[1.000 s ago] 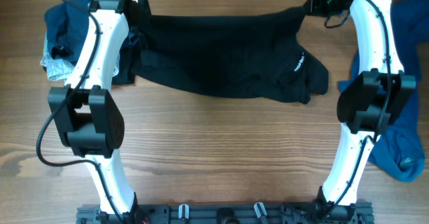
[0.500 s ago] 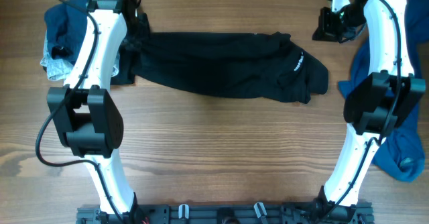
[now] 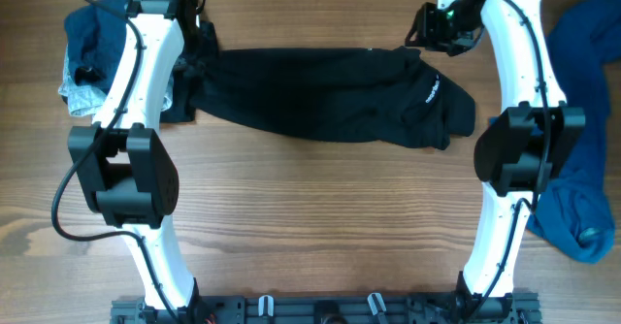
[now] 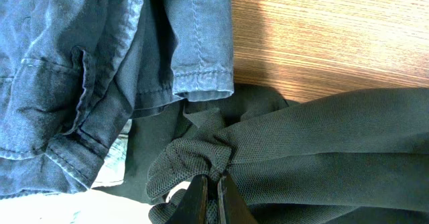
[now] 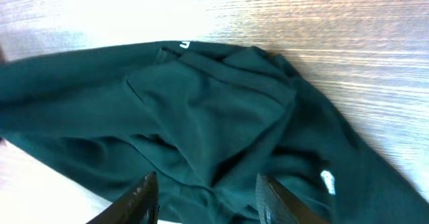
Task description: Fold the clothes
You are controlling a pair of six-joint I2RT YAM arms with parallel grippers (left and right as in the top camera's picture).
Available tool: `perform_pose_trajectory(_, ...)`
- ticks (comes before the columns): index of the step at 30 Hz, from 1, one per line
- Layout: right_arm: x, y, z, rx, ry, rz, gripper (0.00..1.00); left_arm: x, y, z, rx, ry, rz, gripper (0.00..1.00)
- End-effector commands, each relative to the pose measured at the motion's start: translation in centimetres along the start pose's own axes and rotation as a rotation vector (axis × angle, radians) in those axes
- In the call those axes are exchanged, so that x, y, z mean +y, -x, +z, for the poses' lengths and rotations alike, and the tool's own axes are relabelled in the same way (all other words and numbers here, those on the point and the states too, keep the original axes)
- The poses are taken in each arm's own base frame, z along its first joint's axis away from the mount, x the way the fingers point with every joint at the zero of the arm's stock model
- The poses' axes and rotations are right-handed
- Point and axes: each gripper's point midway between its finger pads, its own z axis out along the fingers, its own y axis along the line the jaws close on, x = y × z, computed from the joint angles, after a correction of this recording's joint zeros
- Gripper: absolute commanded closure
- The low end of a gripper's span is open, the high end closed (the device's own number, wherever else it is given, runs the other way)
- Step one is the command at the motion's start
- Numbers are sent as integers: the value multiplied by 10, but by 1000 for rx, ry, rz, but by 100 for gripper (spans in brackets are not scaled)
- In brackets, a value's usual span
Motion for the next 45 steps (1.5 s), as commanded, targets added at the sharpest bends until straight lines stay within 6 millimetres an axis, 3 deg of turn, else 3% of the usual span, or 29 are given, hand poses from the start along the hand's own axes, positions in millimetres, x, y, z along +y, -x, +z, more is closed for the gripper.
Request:
perform_pose_trajectory(1,-18,-8,13,21,-42,137,49,0,-1,5,14,-11,-19,96)
perform_pose_trajectory(13,-32,5,54,-54,-36,166,42,1,-1,5,14,-11,-19,96)
perform_pose_trajectory(18,-28,18,56,-105,-14,146,45,1,-1,5,14,-11,-19,96)
perform_pose_trajectory(25,-19,11,77,-63,21,133,50,1,-1,5,15,-10,-19,96)
perform_pose_trajectory(28,-15,8,84,-48,24,126,60,1,-3,5,21,-9,-18,96)
perform_pose_trajectory(33,-14,8,85,-46,24,124,96,1,-3,5,23,-8,-18,96)
perform_pose_trajectory(35,-15,9,84,-52,24,120,96,1,-3,5,23,-8,-18,96)
perform_pose_trajectory(39,-19,31,56,-131,30,94,96,1,-3,5,21,-8,-18,96)
perform_pose_trajectory(41,-18,49,23,-204,41,58,96,1,-3,5,22,-9,-18,96)
perform_pose_trajectory(45,-10,65,-30,-306,76,-3,96,1,-2,4,19,-9,-18,96)
